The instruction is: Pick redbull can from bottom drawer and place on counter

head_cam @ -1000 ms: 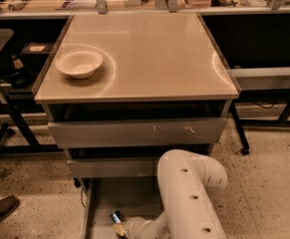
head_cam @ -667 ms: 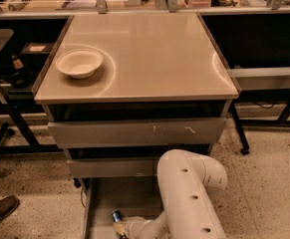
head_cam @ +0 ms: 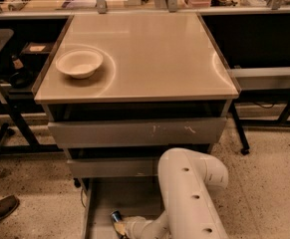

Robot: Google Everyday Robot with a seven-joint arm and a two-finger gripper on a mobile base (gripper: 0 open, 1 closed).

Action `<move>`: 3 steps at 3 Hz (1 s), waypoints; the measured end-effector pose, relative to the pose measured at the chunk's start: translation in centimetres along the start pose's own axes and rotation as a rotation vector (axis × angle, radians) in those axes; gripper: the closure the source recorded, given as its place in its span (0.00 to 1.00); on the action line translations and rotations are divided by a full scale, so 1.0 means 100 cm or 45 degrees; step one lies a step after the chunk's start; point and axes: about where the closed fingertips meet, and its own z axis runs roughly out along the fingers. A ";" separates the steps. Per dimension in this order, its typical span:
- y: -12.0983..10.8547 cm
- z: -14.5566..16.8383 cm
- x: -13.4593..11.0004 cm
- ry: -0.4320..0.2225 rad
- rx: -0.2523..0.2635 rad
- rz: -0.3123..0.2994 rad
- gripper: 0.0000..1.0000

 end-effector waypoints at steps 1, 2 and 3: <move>0.003 -0.017 -0.014 -0.026 0.005 -0.007 1.00; 0.008 -0.041 -0.033 -0.056 0.023 -0.021 1.00; 0.008 -0.074 -0.048 -0.070 0.071 -0.031 1.00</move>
Offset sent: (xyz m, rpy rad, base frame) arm 0.0053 -0.0241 0.0920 -0.0059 -0.0775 -0.0273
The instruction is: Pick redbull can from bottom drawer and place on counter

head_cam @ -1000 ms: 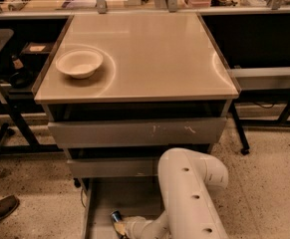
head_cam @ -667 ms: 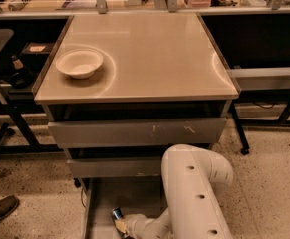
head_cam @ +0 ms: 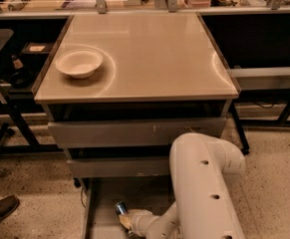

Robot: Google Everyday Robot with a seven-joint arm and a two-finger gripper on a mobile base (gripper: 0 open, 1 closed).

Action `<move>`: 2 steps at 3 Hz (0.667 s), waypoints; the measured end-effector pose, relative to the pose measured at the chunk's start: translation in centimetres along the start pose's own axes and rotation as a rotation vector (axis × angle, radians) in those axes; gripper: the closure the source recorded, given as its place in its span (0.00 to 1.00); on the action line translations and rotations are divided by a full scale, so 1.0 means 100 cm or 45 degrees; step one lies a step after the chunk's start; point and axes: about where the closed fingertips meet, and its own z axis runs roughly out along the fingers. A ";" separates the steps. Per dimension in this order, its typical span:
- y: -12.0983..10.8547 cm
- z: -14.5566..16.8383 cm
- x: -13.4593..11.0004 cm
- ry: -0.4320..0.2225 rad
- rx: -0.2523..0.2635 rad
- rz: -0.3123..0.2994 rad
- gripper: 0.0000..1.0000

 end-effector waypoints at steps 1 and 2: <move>-0.007 -0.036 -0.014 0.006 0.074 0.012 1.00; -0.013 -0.071 -0.027 0.020 0.149 0.032 1.00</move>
Offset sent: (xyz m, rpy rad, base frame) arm -0.0135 -0.0814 0.1035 -0.1428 0.0167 -0.1548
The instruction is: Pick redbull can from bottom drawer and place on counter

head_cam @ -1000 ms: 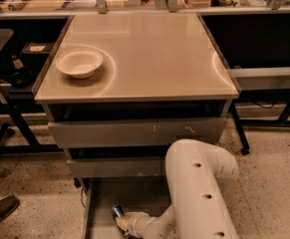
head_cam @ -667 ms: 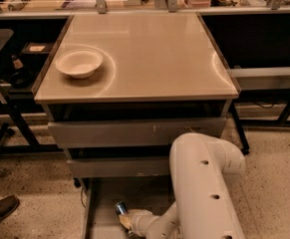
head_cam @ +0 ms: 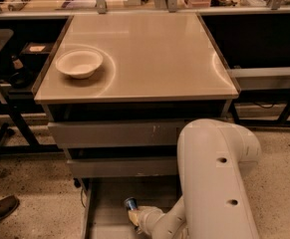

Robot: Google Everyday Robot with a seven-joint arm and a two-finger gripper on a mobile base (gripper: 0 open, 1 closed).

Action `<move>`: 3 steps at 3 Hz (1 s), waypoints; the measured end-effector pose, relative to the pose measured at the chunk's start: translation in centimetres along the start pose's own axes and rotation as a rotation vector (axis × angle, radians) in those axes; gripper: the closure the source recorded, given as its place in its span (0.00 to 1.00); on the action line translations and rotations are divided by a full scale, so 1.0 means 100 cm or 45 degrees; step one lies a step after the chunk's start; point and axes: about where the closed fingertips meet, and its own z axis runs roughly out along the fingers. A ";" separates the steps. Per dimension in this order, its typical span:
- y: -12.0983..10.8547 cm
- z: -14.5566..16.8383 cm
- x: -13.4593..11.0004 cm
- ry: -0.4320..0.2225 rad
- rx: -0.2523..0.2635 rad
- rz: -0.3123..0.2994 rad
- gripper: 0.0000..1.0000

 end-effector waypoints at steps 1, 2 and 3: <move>-0.008 -0.033 -0.011 0.015 0.066 0.013 1.00; -0.007 -0.069 -0.034 -0.009 0.112 -0.012 1.00; -0.007 -0.069 -0.034 -0.008 0.111 -0.012 1.00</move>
Offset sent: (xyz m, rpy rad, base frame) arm -0.0133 -0.0474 0.1130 -0.1018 -0.0528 -0.0639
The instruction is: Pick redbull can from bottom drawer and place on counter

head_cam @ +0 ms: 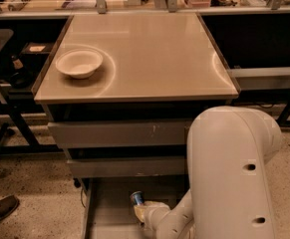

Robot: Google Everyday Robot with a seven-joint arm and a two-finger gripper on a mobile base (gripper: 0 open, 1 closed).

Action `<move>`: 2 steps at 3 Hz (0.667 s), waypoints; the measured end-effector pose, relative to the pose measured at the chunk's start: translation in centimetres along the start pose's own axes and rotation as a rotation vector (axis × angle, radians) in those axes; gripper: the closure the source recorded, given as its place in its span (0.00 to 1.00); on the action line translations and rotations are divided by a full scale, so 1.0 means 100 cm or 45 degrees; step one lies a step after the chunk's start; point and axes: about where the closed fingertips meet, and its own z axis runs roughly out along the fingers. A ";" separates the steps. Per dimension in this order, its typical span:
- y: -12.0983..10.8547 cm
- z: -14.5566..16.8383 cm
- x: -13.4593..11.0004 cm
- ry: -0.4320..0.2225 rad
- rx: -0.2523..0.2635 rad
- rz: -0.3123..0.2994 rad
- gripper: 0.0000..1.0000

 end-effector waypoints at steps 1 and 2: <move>-0.003 -0.015 -0.011 -0.008 0.018 -0.009 1.00; -0.009 -0.049 -0.026 -0.033 0.034 -0.009 1.00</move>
Offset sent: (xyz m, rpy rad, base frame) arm -0.0093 -0.0476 0.1027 -0.0183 -0.0708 -0.0317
